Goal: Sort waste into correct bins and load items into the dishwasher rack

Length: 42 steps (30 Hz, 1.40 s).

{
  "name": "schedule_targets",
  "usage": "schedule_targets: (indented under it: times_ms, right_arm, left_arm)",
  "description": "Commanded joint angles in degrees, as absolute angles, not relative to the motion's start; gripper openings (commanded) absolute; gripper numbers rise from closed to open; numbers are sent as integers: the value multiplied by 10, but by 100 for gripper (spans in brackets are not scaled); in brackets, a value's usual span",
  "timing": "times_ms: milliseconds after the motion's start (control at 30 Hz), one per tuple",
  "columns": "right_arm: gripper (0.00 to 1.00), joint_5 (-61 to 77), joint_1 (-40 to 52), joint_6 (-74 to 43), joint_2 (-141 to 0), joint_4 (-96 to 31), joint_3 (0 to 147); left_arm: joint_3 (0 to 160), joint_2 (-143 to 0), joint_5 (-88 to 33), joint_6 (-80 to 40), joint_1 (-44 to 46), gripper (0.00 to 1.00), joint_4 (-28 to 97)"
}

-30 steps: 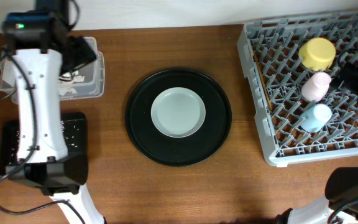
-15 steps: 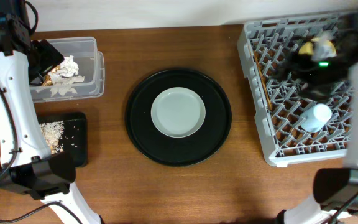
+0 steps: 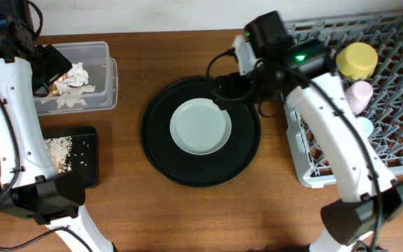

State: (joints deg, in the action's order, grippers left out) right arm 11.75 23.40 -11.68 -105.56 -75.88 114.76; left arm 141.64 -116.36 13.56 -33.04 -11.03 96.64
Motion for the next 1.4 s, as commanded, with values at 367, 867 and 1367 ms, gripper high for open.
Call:
schedule_targets:
  times_ms: [367,867,1367]
  right_arm:
    - [62,40,259,-202,-1300,-755,1146]
    - [44,29,245,-200,-1355,-745,1122]
    - [11,152,190,-153,-1354,-666,1049]
  left_arm:
    - [1422,-1159,140,-327,-113,99,967]
    - [1422,-1159,139,-327,-113,99,967]
    - [1422,-1159,140,-327,-113,99,967]
